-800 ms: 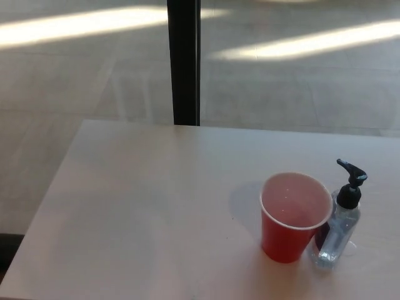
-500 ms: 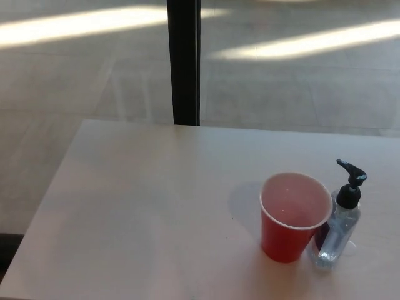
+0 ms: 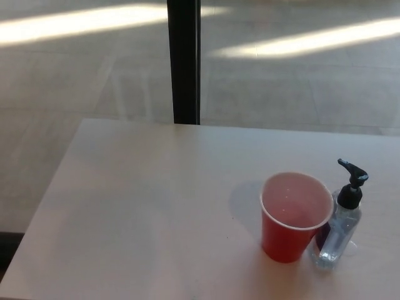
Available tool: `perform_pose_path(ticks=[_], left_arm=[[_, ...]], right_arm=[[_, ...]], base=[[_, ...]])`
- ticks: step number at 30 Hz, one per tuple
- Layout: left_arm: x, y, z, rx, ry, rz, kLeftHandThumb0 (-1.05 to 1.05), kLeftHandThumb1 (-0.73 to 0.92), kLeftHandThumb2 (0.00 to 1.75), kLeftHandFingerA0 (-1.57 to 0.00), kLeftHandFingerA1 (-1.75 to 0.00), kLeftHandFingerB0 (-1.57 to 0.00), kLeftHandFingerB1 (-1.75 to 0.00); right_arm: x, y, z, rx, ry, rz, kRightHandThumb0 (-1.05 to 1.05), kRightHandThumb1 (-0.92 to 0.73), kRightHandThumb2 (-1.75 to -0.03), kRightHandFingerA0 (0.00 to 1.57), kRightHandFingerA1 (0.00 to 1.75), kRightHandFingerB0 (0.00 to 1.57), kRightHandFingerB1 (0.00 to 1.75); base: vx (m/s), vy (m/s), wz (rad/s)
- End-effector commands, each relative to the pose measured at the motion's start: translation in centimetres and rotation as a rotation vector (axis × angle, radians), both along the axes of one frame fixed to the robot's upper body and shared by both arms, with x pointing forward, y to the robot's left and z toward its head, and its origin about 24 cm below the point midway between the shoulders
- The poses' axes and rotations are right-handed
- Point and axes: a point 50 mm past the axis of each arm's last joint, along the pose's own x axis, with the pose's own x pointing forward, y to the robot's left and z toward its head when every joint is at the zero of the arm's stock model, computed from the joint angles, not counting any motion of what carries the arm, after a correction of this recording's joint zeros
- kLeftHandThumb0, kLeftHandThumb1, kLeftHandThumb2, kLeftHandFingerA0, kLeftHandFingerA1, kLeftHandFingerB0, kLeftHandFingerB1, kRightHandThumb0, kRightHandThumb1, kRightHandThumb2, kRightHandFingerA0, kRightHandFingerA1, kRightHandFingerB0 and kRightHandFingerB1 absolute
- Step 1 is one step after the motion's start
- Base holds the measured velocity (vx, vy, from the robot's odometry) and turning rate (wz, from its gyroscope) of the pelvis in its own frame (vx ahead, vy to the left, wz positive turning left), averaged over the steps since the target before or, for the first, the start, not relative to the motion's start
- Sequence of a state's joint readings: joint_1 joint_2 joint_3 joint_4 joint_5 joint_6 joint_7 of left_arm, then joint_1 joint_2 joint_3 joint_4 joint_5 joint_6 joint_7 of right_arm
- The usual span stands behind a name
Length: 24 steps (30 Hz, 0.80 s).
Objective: The robot uses its right hand fist to press the hand soap kept in the middle of the table to get liquid hand soap out
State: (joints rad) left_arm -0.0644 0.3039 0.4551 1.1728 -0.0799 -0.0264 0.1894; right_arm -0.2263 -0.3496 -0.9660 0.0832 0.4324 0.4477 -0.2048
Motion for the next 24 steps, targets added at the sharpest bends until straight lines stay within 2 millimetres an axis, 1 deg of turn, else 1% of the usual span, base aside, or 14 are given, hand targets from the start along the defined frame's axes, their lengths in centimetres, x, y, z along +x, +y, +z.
perform_pose_path(ticks=[1, 2, 6, 7, 8, 11, 12, 13, 14, 18, 19, 21, 23, 24], left_arm=[[-0.3, 1.1, 0.7, 0.036, -0.009, 0.06, -0.39, 0.81, 1.28, -0.53, -1.31, -0.19, -1.03], [-0.4, 1.1, 0.6, 0.037, -0.002, 0.054, -0.4, 0.8, 1.29, -0.54, -1.25, -0.29, -1.1], [-0.2, 1.1, 0.6, 0.033, -0.006, 0.062, -0.39, 0.81, 1.25, -0.54, -1.28, -0.18, -0.93], [-0.2, 1.1, 0.6, 0.037, 0.0, 0.053, -0.38, 0.81, 1.23, -0.53, -1.35, -0.29, -1.12], [-0.1, 1.0, 0.6, 0.036, -0.002, 0.054, -0.39, 0.81, 1.26, -0.52, -1.26, -0.25, -1.09], [0.0, 1.0, 0.7, 0.026, -0.016, 0.054, -0.38, 0.8, 1.27, -0.52, -1.28, -0.35, -1.23], [0.1, 0.9, 0.6, 0.029, -0.01, 0.044, -0.39, 0.8, 1.29, -0.55, -1.21, -0.3, -1.01], [0.1, 0.9, 0.6, 0.034, -0.004, 0.035, -0.38, 0.81, 1.27, -0.55, -1.21, -0.29, -0.98], [0.1, 0.9, 0.6, 0.026, -0.021, 0.045, -0.39, 0.81, 1.3, -0.52, -1.24, -0.22, -0.97], [0.1, 0.9, 0.7, 0.032, -0.017, 0.042, -0.38, 0.8, 1.3, -0.53, -1.31, -0.24, -1.02], [0.1, 0.9, 0.6, 0.029, -0.013, 0.05, -0.38, 0.8, 1.27, -0.55, -1.21, -0.14, -0.85], [0.0, 0.9, 0.6, 0.026, -0.006, 0.051, -0.36, 0.81, 1.25, -0.54, -1.26, -0.16, -0.87], [0.1, 0.9, 0.6, 0.027, 0.0, 0.051, -0.36, 0.81, 1.25, -0.54, -1.26, -0.16, -0.87], [0.0, 0.9, 0.5, 0.017, -0.007, 0.056, -0.36, 0.8, 1.24, -0.54, -1.23, -0.12, -0.82]], right_arm=[[3.5, 4.4, 6.5, -0.093, -0.181, 0.132, -0.48, -0.3, -0.92, 1.37, 0.92, 1.2, 0.6], [4.0, 5.5, 7.4, -0.136, -0.202, 0.178, -0.41, -0.34, -0.98, 1.26, 1.13, 1.07, 0.82], [5.6, 9.1, 10.0, -0.248, -0.251, 0.334, -0.07, -0.67, -1.0, 0.91, 1.75, 0.77, 1.3], [6.2, 10.1, 10.5, -0.25, -0.265, 0.379, -0.07, -0.65, -1.14, 1.2, 1.5, 0.79, 1.17], [6.7, 10.8, 10.8, -0.25, -0.273, 0.425, -0.01, -0.69, -1.16, 0.91, 1.75, 0.66, 1.5], [7.4, 12.1, 11.2, -0.275, -0.27, 0.514, -0.01, -0.69, -1.18, 0.91, 1.75, 0.65, 1.53], [7.7, 12.7, 11.1, -0.287, -0.257, 0.561, -0.1, -0.63, -1.23, 1.23, 1.54, 0.81, 1.23], [7.9, 13.4, 10.9, -0.29, -0.25, 0.608, -0.13, -0.62, -1.22, 1.22, 1.48, 0.84, 1.2], [8.1, 14.2, 10.6, -0.298, -0.232, 0.673, -0.08, -0.57, -1.21, 0.96, 1.75, 0.8, 1.4], [8.5, 15.8, 10.1, -0.333, -0.181, 0.775, -0.08, -0.58, -1.21, 0.98, 1.75, 0.81, 1.42], [8.7, 16.3, 9.7, -0.336, -0.169, 0.811, -0.15, -0.61, -1.24, 1.27, 1.51, 0.89, 1.24], [8.8, 16.8, 9.3, -0.338, -0.153, 0.848, -0.14, -0.61, -1.25, 1.3, 1.56, 0.9, 1.26], [8.9, 17.0, 9.1, -0.333, -0.154, 0.861, -0.14, -0.61, -1.25, 1.3, 1.56, 0.9, 1.26], [9.1, 17.4, 8.5, -0.318, -0.139, 0.905, -0.1, -0.55, -1.27, 1.02, 1.75, 0.8, 1.47]], base=[[0.0, 0.0, 0.0], [0.0, 0.0, 0.0], [0.0, 0.0, 0.0], [0.0, 0.0, 0.0], [0.0, 0.0, 0.0], [0.0, 0.0, 0.0], [0.0, 0.0, 0.0], [0.0, 0.0, 0.0], [0.0, 0.0, 0.0], [0.0, 0.0, 0.02], [0.0, 0.0, 0.0], [0.0, 0.0, 0.0], [0.0, 0.0, 0.0], [0.0, 0.0, 0.0]])
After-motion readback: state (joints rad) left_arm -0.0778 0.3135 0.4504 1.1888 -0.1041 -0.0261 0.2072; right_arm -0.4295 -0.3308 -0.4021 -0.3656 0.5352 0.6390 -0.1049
